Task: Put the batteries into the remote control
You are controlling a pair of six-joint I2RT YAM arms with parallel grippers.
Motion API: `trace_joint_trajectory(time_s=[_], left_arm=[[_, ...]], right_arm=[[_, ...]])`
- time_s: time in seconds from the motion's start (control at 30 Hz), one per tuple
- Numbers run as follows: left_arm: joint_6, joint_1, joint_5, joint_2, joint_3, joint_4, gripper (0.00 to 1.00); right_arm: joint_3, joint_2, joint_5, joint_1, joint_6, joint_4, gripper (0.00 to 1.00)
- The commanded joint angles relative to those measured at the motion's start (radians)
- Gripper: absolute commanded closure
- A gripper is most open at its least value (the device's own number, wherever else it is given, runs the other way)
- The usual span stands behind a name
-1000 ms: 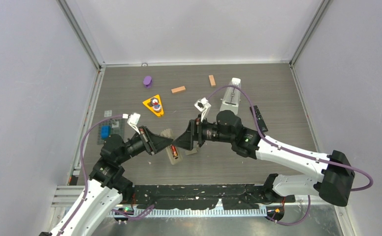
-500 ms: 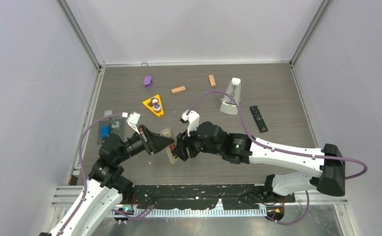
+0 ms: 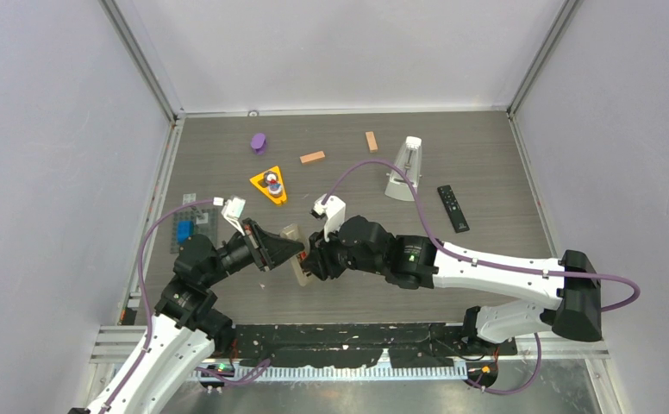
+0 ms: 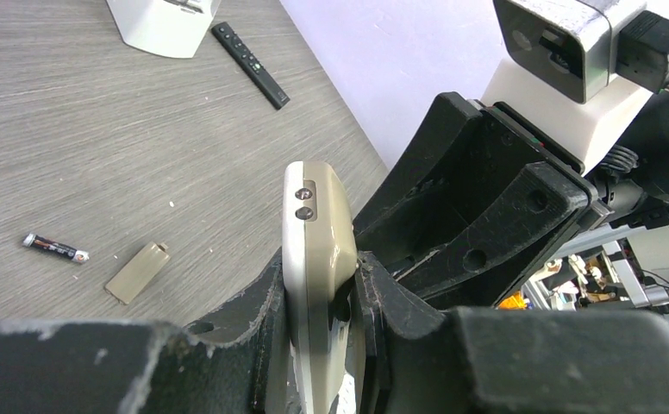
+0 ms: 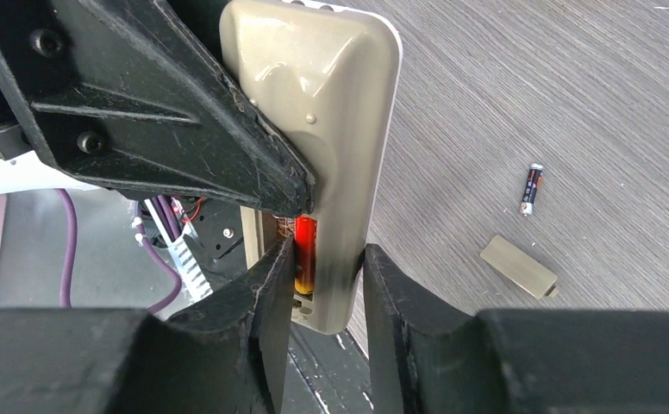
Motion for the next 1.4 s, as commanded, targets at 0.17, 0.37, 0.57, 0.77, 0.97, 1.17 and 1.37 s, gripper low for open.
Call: trace_joint_trajectory(time_s=[0.17, 0.37, 0.57, 0.77, 0.97, 1.17, 1.37], left_arm=[[-0.004, -0.001, 0.018, -0.023, 0.025, 0.054, 1.00], [0.010, -0.001, -0.008, -0.035, 0.022, 0.039, 1.00], [-0.010, -0.001, 0.004, -0.042, 0.016, 0.066, 1.00], [-0.074, -0.001, 0.086, -0.048, 0.014, 0.170, 1.00], [-0.165, -0.001, 0.144, -0.055, 0.012, 0.287, 1.00], [-0.263, -0.001, 0.133, -0.044, -0.026, 0.415, 1.00], [-0.296, -0.001, 0.100, -0.044, -0.058, 0.484, 1.00]], right_arm=[[0.008, -0.049, 0.055, -0.006, 0.035, 0.020, 0.45], [-0.025, -0.128, 0.058, -0.021, 0.087, 0.029, 0.27], [-0.111, -0.221, -0.094, -0.043, 0.091, 0.143, 0.15], [-0.140, -0.170, -0.319, -0.063, 0.106, 0.286, 0.06], [-0.129, -0.115, -0.402, -0.068, 0.108, 0.328, 0.04], [-0.138, -0.095, -0.463, -0.078, 0.126, 0.391, 0.25], [-0.216, -0.131, -0.540, -0.147, 0.210, 0.526, 0.62]])
